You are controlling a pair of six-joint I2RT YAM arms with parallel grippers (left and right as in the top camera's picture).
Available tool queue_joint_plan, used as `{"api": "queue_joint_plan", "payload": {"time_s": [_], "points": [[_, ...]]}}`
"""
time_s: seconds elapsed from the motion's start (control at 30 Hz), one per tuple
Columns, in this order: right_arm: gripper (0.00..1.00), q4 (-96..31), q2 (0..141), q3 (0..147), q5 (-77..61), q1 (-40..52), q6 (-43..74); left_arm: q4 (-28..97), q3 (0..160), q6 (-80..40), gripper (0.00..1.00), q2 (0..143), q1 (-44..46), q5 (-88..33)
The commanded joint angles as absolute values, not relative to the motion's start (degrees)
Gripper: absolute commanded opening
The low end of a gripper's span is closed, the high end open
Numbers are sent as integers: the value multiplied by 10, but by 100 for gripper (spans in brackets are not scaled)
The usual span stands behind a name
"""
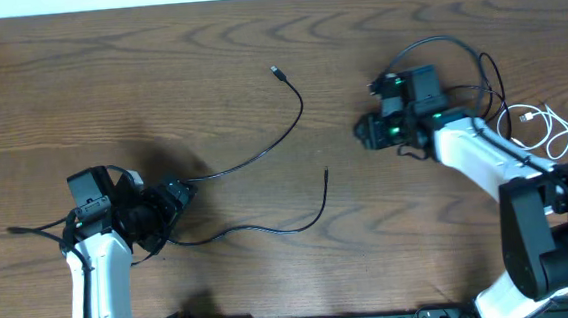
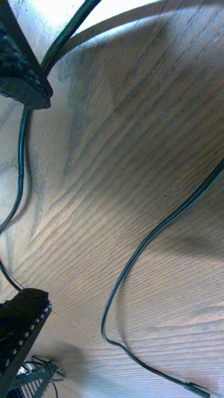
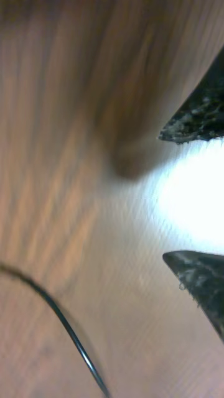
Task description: Untangle cables
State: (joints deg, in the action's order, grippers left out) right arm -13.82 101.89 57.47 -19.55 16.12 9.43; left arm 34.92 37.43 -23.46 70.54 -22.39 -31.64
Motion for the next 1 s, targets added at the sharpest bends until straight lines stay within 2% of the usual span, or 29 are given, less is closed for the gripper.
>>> {"api": "queue_joint_plan", "payload": {"time_s": [0.0,0.17,0.23,0.33,0.47,0.57,0.6,0.87,0.97], "points": [[60,-133,1006,577,-216,197,90,351,385,-225,98,704,-224,-324],[81,-123,1006,577,-216,247,90,351,385,-225,98,704,-224,-323],[82,-117,1006,577,-216,266,90,351,385,-225,98,704,-224,-323],[71,-109,1006,577,-216,294,90,351,385,-225,98,704,-224,-323],[44,-102,1006,577,-216,329,90,351,385,-225,98,704,-224,-323],[9,-100,1006,577,-216,354,99,351,385,-225,98,704,-224,-323],[1,-100,1006,577,-215,366,116,351,385,-225,98,704,-224,-323],[1,-99,1006,577,-192,412,207,351,385,-225,98,704,-224,-323],[10,-106,1006,577,-166,425,237,351,385,-225,98,704,-224,-323]]}}
